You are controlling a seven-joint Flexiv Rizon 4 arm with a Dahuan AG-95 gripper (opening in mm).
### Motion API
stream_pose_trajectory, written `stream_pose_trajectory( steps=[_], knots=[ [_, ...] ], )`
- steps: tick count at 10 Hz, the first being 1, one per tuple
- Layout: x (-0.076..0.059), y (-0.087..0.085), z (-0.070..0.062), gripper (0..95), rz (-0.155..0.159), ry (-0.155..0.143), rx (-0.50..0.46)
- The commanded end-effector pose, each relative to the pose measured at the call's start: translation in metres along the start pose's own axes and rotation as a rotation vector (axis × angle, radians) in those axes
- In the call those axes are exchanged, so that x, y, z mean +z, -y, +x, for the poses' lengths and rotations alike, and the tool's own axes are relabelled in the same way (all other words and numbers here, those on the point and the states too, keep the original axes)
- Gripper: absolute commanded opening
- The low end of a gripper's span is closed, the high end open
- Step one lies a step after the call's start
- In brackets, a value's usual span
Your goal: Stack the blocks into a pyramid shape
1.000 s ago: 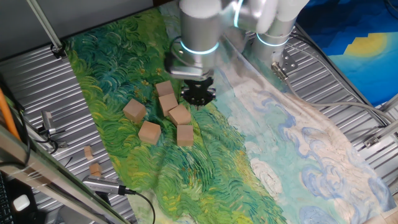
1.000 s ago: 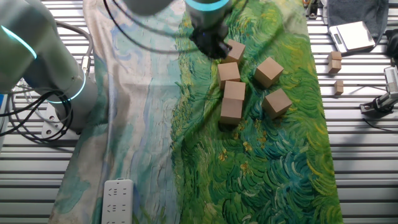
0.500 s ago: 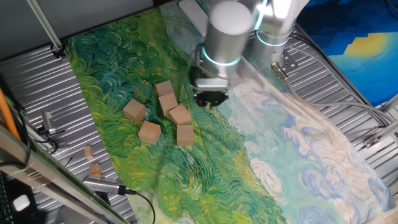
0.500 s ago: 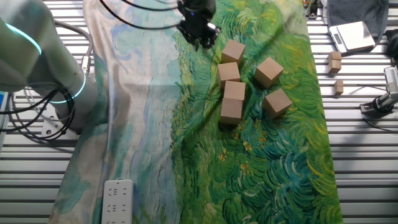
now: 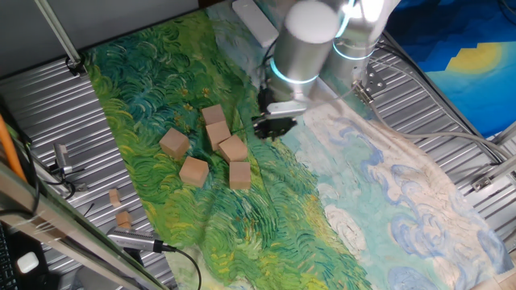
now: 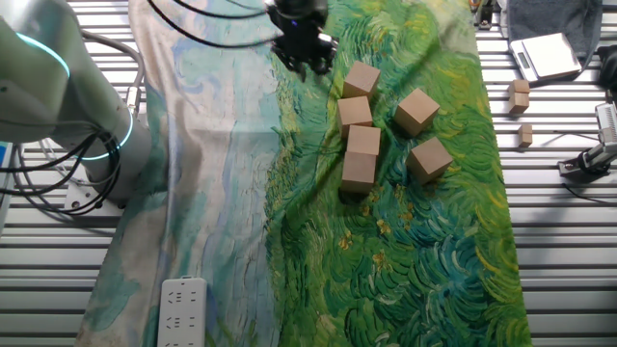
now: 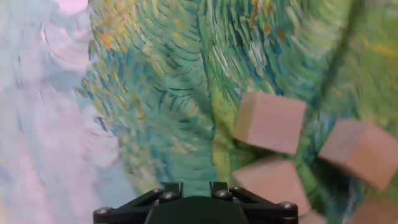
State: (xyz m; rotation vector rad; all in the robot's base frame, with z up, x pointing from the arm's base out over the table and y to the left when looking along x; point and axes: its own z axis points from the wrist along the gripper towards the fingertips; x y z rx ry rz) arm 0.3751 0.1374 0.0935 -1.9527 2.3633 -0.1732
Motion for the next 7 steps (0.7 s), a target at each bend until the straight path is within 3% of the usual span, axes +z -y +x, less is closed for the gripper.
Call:
stream_pose_trajectory(
  steps=[1, 4, 5, 7],
  knots=[
    [0.012, 0.029, 0.002, 57.0, 0.004, 0.012, -0.103],
    [0.015, 0.05, 0.004, 57.0, 0.005, 0.006, -0.143],
    [0.016, 0.058, 0.006, 76.0, 0.004, 0.012, -0.157],
    [0.016, 0.063, 0.006, 76.0, 0.004, 0.017, -0.157]
  ],
)
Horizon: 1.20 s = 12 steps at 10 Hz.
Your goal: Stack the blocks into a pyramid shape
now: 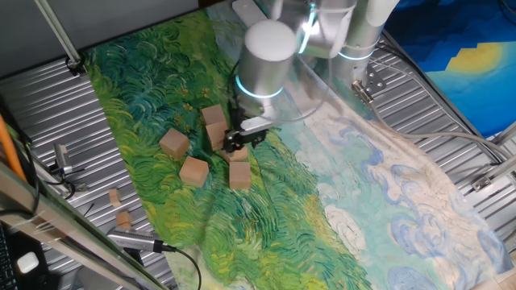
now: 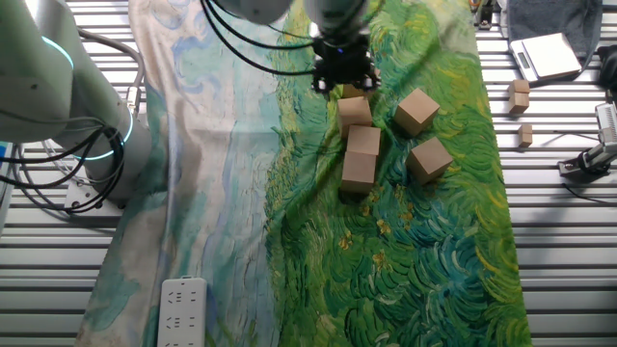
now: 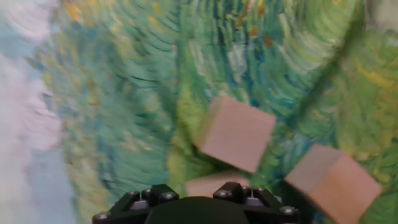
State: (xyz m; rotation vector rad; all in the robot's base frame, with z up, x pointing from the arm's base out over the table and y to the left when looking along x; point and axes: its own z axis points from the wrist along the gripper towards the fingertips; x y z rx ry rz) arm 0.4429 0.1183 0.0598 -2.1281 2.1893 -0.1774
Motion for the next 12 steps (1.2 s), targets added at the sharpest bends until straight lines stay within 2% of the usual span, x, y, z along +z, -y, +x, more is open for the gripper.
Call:
stream_pose_trajectory(
  steps=[1, 2, 5, 9, 12],
  knots=[
    [-0.026, 0.001, 0.001, 76.0, -0.009, 0.004, 0.006],
    [-0.025, 0.003, 0.002, 76.0, -0.009, 0.008, 0.003],
    [-0.014, 0.004, 0.006, 76.0, -0.019, 0.053, -0.018],
    [-0.014, 0.004, 0.006, 76.0, -0.034, 0.065, -0.026],
    [-0.01, -0.001, 0.005, 76.0, -0.045, 0.09, -0.023]
  ],
)
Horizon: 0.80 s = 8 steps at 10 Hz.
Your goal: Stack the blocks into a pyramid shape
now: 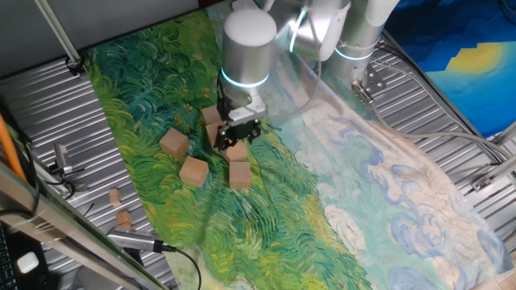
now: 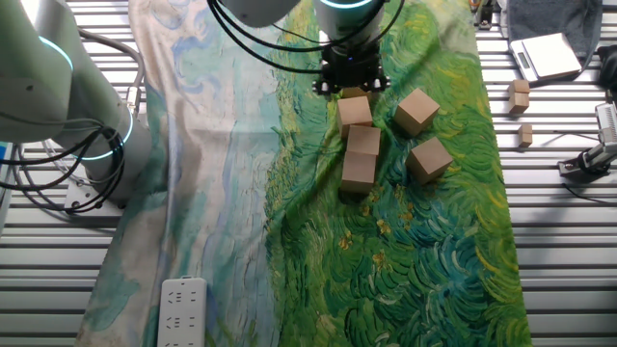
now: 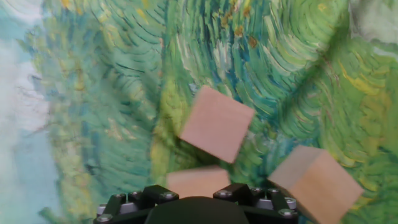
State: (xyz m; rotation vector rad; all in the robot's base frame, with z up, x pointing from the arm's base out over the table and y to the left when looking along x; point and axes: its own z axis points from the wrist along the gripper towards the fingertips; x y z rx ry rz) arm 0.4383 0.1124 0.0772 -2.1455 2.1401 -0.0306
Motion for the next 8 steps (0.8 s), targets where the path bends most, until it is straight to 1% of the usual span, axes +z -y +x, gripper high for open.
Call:
stream_pose_trajectory(
  steps=[1, 3, 8],
  knots=[
    [0.0097, -0.0026, -0.0015, 76.0, 0.002, 0.003, 0.008],
    [0.0132, -0.0082, -0.0031, 76.0, 0.003, 0.001, 0.006],
    [0.0161, -0.0122, -0.0033, 76.0, -0.002, 0.001, -0.011]
  ],
)
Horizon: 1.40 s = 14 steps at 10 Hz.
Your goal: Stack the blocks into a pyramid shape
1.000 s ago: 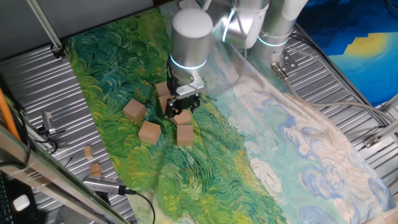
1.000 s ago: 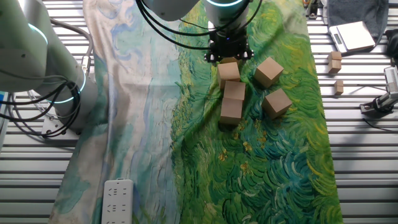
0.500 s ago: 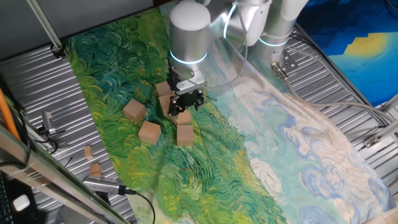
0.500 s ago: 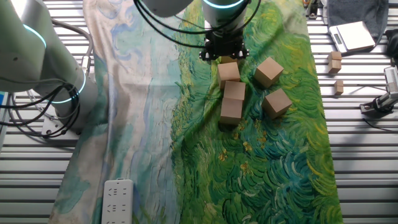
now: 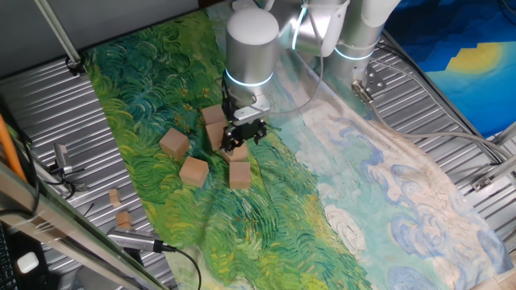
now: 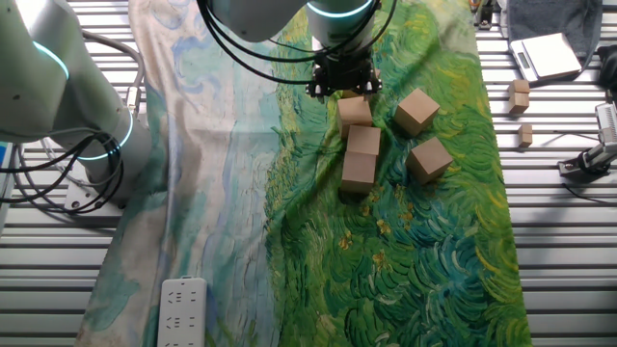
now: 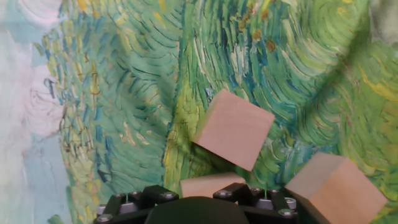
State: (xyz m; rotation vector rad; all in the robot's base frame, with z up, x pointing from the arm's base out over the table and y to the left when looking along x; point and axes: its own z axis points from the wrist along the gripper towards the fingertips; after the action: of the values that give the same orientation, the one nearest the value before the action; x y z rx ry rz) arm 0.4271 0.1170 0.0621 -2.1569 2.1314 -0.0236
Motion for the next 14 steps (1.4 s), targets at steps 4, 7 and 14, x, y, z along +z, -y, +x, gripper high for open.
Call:
stream_pose_trajectory(
  steps=[4, 7, 14],
  knots=[
    [0.0028, -0.0006, -0.0001, 76.0, -0.035, -0.006, -0.032],
    [0.0031, -0.0012, 0.0003, 76.0, -0.081, -0.01, -0.039],
    [-0.0005, 0.0065, 0.0058, 95.0, -0.084, -0.02, -0.029]
  ],
)
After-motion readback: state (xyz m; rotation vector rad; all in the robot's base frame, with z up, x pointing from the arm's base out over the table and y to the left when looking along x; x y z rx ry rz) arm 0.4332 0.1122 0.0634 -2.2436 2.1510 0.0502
